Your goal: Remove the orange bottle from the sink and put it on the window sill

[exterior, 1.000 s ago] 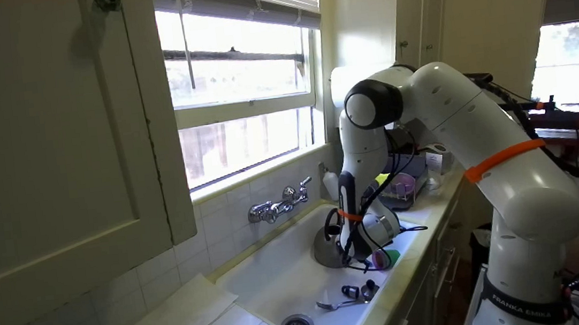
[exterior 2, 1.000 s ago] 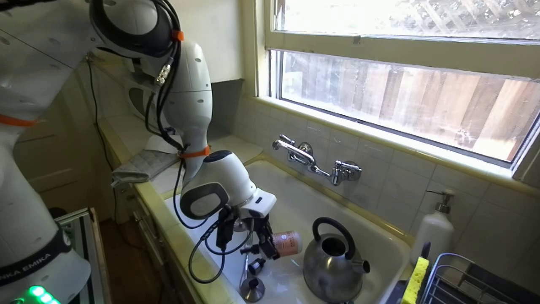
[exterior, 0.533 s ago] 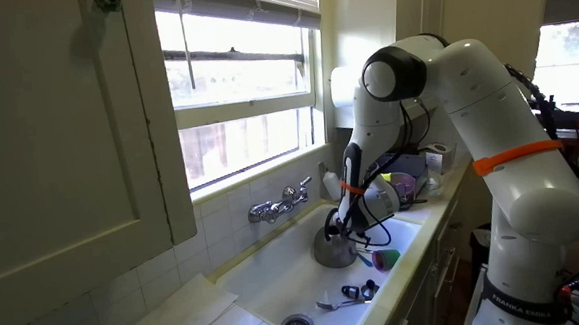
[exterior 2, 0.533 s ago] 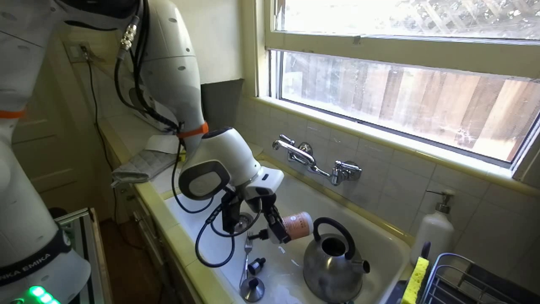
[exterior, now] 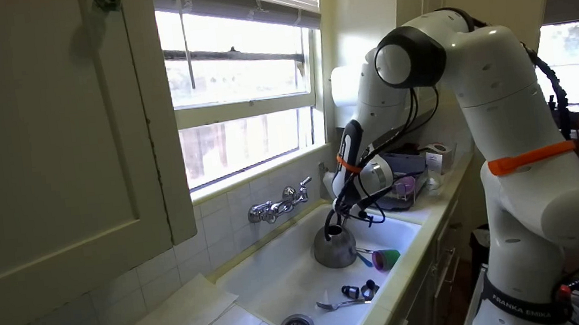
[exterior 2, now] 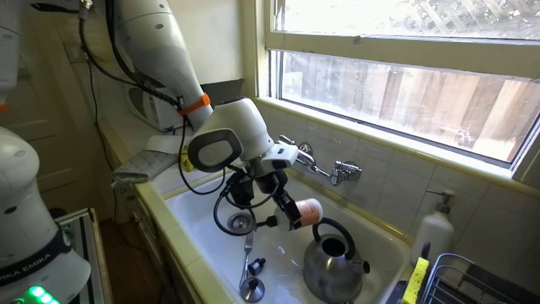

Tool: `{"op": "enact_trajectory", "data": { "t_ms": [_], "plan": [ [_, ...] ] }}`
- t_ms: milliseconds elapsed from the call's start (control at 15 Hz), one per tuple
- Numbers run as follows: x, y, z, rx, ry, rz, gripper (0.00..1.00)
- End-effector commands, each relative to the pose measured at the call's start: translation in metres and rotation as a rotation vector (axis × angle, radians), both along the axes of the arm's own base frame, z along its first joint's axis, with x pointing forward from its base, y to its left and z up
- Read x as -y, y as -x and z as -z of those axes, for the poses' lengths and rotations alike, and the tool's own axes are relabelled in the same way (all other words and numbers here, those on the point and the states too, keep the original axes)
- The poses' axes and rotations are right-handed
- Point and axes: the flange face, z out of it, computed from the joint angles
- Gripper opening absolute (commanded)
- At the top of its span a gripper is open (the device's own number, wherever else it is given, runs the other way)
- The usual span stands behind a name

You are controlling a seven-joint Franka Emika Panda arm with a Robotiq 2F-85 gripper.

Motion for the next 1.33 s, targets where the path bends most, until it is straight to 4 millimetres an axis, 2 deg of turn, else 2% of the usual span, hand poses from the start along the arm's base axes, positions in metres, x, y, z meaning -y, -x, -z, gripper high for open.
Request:
{"op": "enact_trajectory", "data": {
  "t_ms": [0,267,333,533,800,1067,1267],
  "plan": [
    [-0.001,0.0,0.0,-0.001,0.001,-0.003,0.7],
    [-0.001,0.0,0.001,-0.004,0.002,-0.004,0.7],
    [0.001,-0.001,-0.004,0.01,0.018,-0.011,0.45],
    [0.017,-0.01,-0.02,0.016,0.14,-0.058,0.45],
    [0.032,-0.021,-0.055,-0.006,0.306,-0.124,0.45],
    [0.03,-0.027,-0.085,-0.023,0.452,-0.207,0.45],
    [0.024,-0.034,-0.099,-0.054,0.554,-0.311,0.45]
  ]
}}
